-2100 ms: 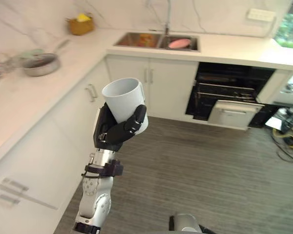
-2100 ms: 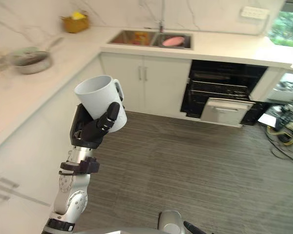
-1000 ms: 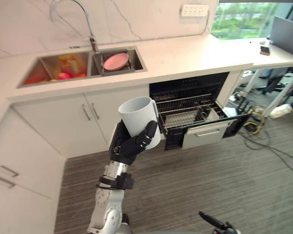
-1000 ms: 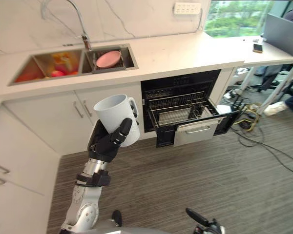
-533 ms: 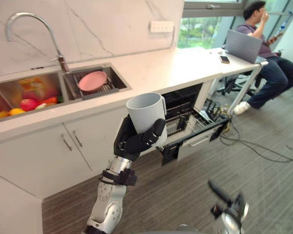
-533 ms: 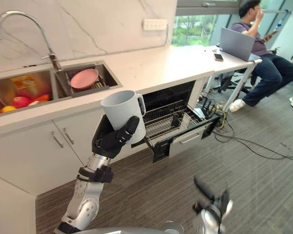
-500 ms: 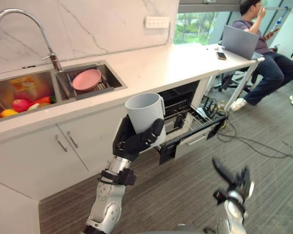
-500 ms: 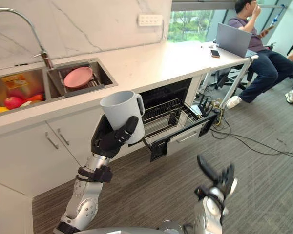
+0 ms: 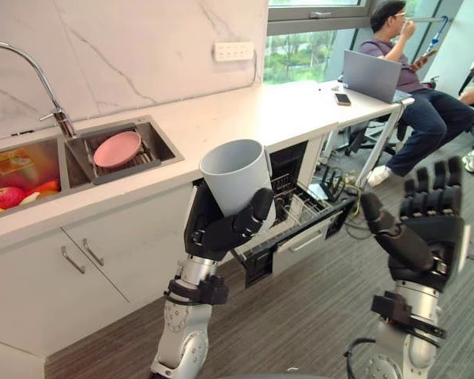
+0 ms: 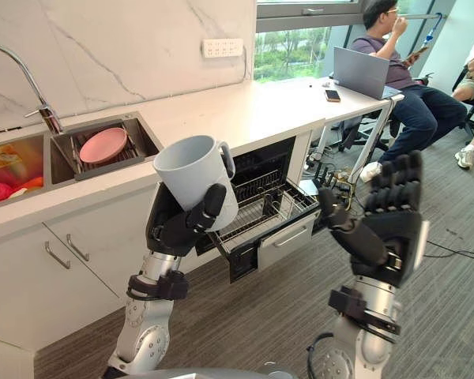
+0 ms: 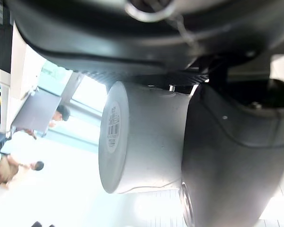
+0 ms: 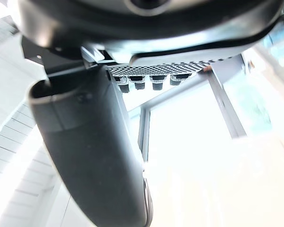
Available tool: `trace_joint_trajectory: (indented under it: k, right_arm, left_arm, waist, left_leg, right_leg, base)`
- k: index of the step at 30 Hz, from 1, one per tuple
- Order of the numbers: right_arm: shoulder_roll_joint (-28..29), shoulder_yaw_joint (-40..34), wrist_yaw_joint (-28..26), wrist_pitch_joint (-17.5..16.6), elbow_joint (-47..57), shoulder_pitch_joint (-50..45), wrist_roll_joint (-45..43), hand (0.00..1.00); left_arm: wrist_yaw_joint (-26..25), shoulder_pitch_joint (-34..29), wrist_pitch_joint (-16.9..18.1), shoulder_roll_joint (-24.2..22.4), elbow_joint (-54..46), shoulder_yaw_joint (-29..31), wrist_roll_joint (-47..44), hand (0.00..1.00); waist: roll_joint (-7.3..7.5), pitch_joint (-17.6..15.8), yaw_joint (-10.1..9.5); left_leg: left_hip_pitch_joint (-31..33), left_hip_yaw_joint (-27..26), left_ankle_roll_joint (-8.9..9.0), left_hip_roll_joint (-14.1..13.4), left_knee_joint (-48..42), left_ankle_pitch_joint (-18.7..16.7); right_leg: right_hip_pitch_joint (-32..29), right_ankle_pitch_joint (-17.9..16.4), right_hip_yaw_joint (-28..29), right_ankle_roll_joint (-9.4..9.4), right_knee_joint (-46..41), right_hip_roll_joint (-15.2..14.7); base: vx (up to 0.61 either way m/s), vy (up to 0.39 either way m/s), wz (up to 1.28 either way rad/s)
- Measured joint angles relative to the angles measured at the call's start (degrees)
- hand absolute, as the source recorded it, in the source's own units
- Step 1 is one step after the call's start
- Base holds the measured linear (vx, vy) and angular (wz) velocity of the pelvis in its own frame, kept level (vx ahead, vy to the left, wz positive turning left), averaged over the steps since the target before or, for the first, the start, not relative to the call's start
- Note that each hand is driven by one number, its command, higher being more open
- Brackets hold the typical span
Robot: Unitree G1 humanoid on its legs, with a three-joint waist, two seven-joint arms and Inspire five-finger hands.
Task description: Walk over to the sink, pick up the cup, carry it to the dishwasher, place the cup inside the dishwasher, then close the dishwasher door
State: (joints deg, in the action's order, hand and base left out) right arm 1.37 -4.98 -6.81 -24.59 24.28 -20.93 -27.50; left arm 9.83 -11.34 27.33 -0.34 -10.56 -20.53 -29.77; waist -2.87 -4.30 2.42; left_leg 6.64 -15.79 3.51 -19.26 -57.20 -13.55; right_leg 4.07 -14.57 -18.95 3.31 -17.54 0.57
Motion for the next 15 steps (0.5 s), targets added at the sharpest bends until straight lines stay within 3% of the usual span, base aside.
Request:
trace_joint_trajectory:
  k: [1, 3, 4, 5, 6, 8, 10, 12, 15]
  right_arm:
    - [-0.1, 0.1, -1.0, 0.5, -0.3, 0.1, -0.1, 1.00]
    - [-1.5, -0.4, -2.0, 0.9, -1.4, 1.0, -0.4, 1.00]
    - [-2.6, -0.7, -2.0, 1.3, -2.7, 2.1, -0.5, 1.00]
    - [-3.3, -1.0, -2.0, 1.7, -3.9, 3.2, -0.5, 1.00]
    - [-4.7, -1.5, -2.0, 2.2, -6.7, 5.1, -0.4, 1.00]
    - [-5.5, -1.2, -2.1, 3.2, -9.6, 6.4, -0.3, 1.00]
    - [-4.0, -0.3, -2.1, 4.4, -11.1, 6.5, -0.4, 1.00]
    - [-2.3, -0.2, -2.5, 4.7, -11.1, 6.5, -0.6, 1.00]
    - [-1.4, -0.3, -3.3, 4.9, -11.0, 6.4, -2.2, 1.00]
  left_arm:
    - [0.1, -1.6, 0.1, -0.1, 0.0, 0.0, 0.1, 0.00]
    - [0.2, -2.8, 0.5, 0.1, 0.4, 0.3, 0.3, 0.00]
    - [0.2, -2.8, 0.9, 0.2, 1.3, 0.6, 0.5, 0.00]
    - [0.1, -2.8, 1.0, 0.2, 2.1, 0.8, 0.6, 0.00]
    - [-0.5, -2.8, 1.0, 0.5, 2.9, 0.8, 0.6, 0.00]
    - [-1.5, -2.7, 1.1, 1.0, 3.9, 1.0, 0.6, 0.00]
    - [-3.7, -2.0, 1.3, 3.0, 4.7, 1.2, 0.7, 0.00]
    - [-5.7, -1.6, 1.4, 4.2, 4.8, 2.0, 2.0, 0.00]
    - [-7.3, -1.6, 1.4, 4.5, 5.0, 2.5, 4.9, 0.00]
  waist:
    - [0.06, 0.1, -0.23]
    - [0.35, 0.3, -1.34]
    - [0.63, 0.3, -1.58]
    - [0.81, 0.2, -1.43]
    - [0.84, 0.2, -1.49]
    - [0.70, 0.3, -1.79]
    - [3.22, 0.6, -0.23]
    - [4.45, 0.5, -0.01]
    - [4.44, 0.5, 0.01]
  left_leg:
    - [2.2, 0.5, -0.10, -0.1, 0.8, -1.0]
    - [2.9, -0.4, -0.81, 1.4, 12.0, -2.0]
    - [2.6, -0.4, -0.54, 3.4, 22.1, -1.7]
    - [2.3, 0.6, -0.36, 5.5, 29.7, -0.4]
    - [1.1, 3.8, 0.07, 9.1, 41.5, 5.4]
    - [-2.3, 5.4, 0.81, 11.5, 48.9, 15.1]
    - [-5.2, 3.7, -0.57, 14.7, 53.2, 15.9]
    - [-6.4, 2.7, -1.61, 15.8, 55.0, 15.3]
    - [-8.9, 2.7, -2.51, 16.1, 56.3, 14.7]
  right_leg:
    - [2.1, -0.2, 0.4, -0.20, 1.4, -0.2]
    - [2.9, -0.1, 2.6, -0.17, 2.4, -1.5]
    - [3.0, 0.5, 3.9, -1.57, 2.8, -2.9]
    - [3.3, 0.8, 5.0, -2.18, 3.0, -4.0]
    - [3.3, 1.2, 7.5, -3.76, 3.8, -5.6]
    - [4.0, 1.4, 10.8, -6.27, 5.0, -6.6]
    - [5.1, 2.5, 12.3, -9.02, 7.2, -9.6]
    - [5.7, 4.6, 12.3, -10.74, 8.9, -10.9]
    - [7.1, 7.1, 12.1, -12.51, 8.6, -10.7]
  base:
    - [0.35, 0.099, -0.31]
    - [0.33, 0.116, -0.50]
    - [0.26, 0.148, -0.54]
    - [0.40, 0.281, -0.75]
    - [0.34, 0.250, -0.71]
    - [0.30, 0.261, -0.75]
    - [0.32, 0.288, -0.25]
    - [0.22, 0.214, -0.09]
    - [0.17, 0.138, 0.01]
